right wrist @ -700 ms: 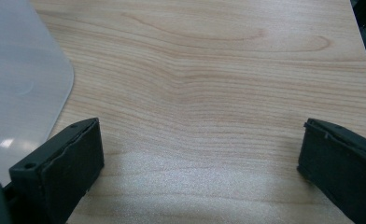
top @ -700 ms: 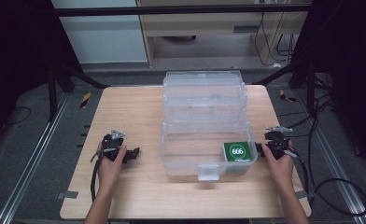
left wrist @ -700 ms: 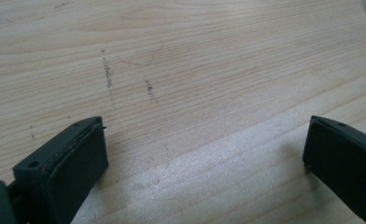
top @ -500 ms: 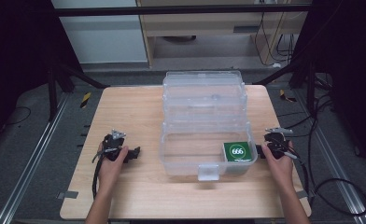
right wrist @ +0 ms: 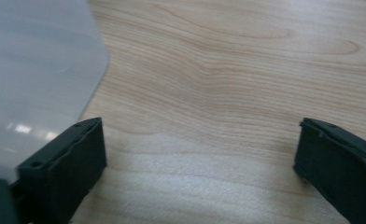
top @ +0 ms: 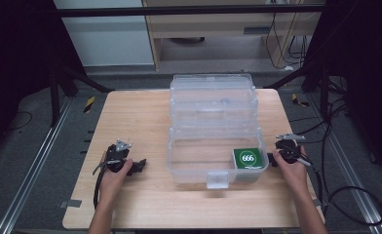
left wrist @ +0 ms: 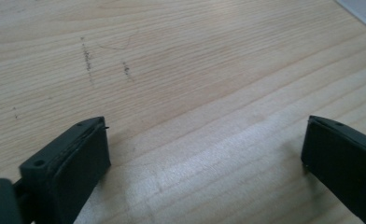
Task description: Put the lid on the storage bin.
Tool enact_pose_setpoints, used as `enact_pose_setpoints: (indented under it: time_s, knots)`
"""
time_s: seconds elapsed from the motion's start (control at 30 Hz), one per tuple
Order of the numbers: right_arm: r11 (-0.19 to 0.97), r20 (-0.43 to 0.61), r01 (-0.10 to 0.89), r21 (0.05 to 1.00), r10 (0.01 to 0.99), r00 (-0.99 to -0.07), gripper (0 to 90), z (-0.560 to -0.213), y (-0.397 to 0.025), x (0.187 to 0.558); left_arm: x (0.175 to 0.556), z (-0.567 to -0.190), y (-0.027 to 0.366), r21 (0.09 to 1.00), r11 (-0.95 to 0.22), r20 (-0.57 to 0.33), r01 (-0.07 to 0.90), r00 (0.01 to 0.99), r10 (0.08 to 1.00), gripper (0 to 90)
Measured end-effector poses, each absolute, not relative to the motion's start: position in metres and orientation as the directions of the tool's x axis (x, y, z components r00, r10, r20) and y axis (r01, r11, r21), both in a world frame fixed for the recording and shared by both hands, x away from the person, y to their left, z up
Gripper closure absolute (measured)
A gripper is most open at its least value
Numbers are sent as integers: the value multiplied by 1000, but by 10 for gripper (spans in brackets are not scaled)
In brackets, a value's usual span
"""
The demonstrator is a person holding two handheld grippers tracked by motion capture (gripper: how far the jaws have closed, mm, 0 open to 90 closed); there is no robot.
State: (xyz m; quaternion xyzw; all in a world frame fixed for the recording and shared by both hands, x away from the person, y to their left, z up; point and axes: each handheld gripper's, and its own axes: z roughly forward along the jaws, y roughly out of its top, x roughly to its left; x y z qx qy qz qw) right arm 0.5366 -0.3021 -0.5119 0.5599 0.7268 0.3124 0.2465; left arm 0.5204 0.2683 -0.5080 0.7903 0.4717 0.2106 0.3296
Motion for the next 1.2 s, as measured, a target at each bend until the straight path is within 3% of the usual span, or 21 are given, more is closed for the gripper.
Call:
enact_pose_setpoints:
  time_s: [0.07, 0.4, 0.6, 0.83, 0.97, 1.03, 1.1, 1.2]
  knots:
    - [192, -26, 629, 754, 964, -263, 118, -511, -301, 531, 517, -507, 268, 725, -354, 37, 591, 480, 876, 38]
    - [293, -172, 556, 778, 950, -260, 126, -487, -299, 499, 499, -478, 277, 780, -348, 39, 521, 514, 857, 54]
    - [406, -290, 520, 752, 911, -292, 129, -439, -294, 473, 483, -426, 270, 798, -405, 101, 446, 564, 820, 54]
    - [607, -416, 497, 621, 792, -447, 91, -376, -280, 480, 482, -386, 243, 770, -499, 141, 397, 657, 741, 54]
    - [705, -419, 437, 559, 694, -586, 214, -340, -257, 496, 475, -372, 222, 729, -574, 193, 372, 693, 695, 54]
    - [746, -432, 375, 551, 639, -636, 292, -325, -249, 502, 468, -368, 214, 738, -569, 155, 363, 729, 667, 52]
    - [778, -441, 336, 530, 592, -675, 308, -310, -241, 512, 467, -366, 205, 730, -580, 137, 362, 754, 643, 50]
    - [825, -462, 303, 477, 529, -712, 334, -293, -228, 531, 470, -363, 191, 670, -660, 184, 339, 786, 590, 49]
